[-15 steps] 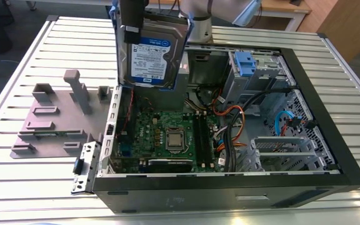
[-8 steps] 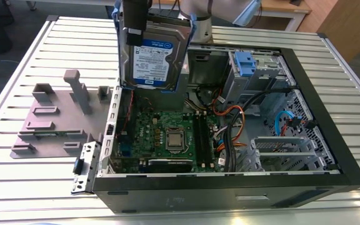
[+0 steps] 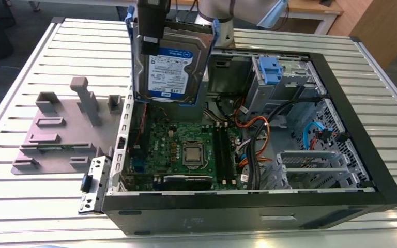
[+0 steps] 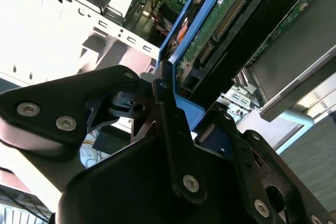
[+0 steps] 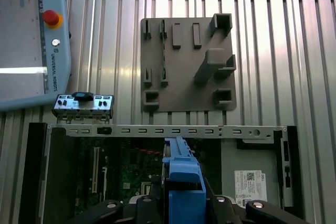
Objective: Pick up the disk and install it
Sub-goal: 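Pick up the disk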
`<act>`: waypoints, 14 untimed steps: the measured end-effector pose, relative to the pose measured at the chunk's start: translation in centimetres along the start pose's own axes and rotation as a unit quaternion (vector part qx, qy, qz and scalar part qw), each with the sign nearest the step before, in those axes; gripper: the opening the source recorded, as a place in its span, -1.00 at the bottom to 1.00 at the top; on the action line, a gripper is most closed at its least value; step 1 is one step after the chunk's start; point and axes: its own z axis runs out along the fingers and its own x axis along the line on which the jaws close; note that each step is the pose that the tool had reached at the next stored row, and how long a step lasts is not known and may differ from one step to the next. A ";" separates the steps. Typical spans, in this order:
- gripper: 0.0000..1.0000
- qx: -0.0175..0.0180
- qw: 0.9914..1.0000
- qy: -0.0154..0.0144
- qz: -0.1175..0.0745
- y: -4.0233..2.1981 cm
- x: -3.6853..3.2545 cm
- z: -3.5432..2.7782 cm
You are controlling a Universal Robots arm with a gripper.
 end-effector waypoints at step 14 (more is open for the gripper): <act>-0.26 0.000 1.000 0.000 0.000 -0.51 1.07 0.04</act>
